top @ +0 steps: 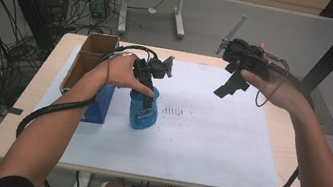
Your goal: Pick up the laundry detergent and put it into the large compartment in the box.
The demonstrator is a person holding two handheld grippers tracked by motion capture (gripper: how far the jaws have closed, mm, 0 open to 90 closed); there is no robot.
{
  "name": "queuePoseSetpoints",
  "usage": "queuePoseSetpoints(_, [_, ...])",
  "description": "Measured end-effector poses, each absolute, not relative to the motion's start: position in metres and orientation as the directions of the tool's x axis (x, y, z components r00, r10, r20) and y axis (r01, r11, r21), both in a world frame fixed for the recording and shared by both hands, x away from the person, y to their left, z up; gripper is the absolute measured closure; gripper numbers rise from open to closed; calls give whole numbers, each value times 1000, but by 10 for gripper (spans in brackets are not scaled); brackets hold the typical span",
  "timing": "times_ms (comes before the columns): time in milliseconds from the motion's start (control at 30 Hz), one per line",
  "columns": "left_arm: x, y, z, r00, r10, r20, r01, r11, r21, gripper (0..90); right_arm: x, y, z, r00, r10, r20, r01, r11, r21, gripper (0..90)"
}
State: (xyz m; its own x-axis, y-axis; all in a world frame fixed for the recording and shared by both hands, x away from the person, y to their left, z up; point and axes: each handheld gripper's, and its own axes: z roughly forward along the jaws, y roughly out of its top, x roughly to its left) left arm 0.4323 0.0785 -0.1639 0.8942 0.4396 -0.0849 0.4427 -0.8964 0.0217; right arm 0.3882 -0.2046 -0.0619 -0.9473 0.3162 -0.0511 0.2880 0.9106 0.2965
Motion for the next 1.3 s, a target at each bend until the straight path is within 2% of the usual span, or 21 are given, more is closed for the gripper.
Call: queuePoseSetpoints(1300, [433, 75, -169, 893, 444, -78, 446, -895, 7, 58, 391, -202, -65, -950, 311, -43, 286, 914, 288, 62])
